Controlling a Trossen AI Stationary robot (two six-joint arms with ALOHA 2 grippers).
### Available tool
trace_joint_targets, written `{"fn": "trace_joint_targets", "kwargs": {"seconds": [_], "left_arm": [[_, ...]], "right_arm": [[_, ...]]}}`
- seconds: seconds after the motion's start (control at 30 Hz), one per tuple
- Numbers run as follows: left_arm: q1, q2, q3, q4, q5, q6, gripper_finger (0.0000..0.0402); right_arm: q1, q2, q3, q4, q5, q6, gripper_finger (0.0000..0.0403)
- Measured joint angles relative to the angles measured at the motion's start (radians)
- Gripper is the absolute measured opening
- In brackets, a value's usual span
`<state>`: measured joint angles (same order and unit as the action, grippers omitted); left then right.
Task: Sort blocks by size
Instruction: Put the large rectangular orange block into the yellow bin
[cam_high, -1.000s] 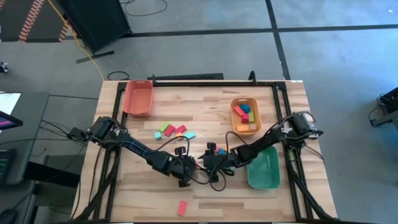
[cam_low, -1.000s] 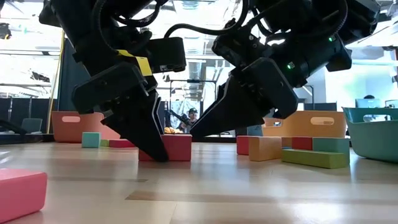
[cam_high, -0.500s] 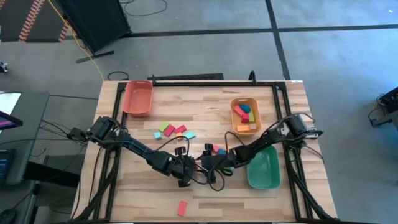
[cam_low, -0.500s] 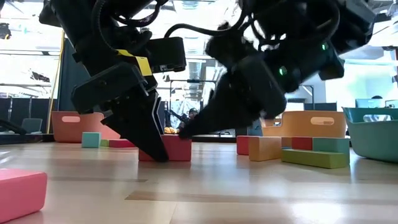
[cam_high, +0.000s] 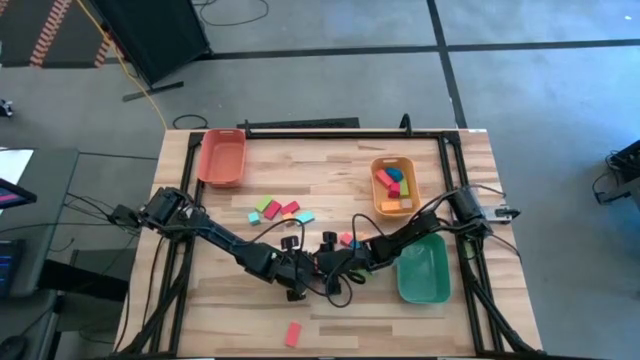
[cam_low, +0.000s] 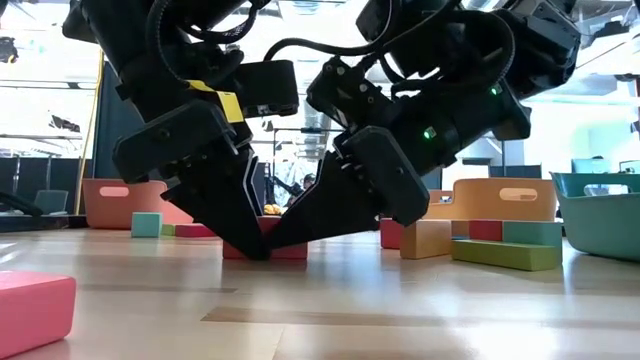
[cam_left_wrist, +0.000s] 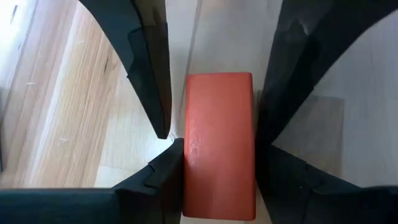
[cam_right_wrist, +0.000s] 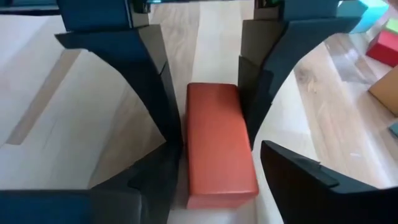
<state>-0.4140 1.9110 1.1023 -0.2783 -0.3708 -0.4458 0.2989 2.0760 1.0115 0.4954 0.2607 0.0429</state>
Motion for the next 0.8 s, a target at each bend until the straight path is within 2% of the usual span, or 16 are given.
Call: {"fn": "trace_joint_targets", "kwargs": {"seconds": [0.27, 0.53, 0.8], "left_arm": [[0.0, 0.0, 0.0, -0.007, 0.0, 0.004, 0.0171], [-0.021, -0.034, -0.001, -0.077, 0.001, -0.001, 0.0185], [-0.053, -0.154, -0.002, -0.225, -0.026, -0.058, 0.0222]], "right_arm": [[-0.004, -0.003, 0.0, -0.063, 0.0, 0.027, 0.0158], [0.008, -0.014, 0.0, -0.093, 0.006, 0.026, 0.0157], [0.01, -0.124, -0.002, -0.274, 0.064, 0.011, 0.0158]]}}
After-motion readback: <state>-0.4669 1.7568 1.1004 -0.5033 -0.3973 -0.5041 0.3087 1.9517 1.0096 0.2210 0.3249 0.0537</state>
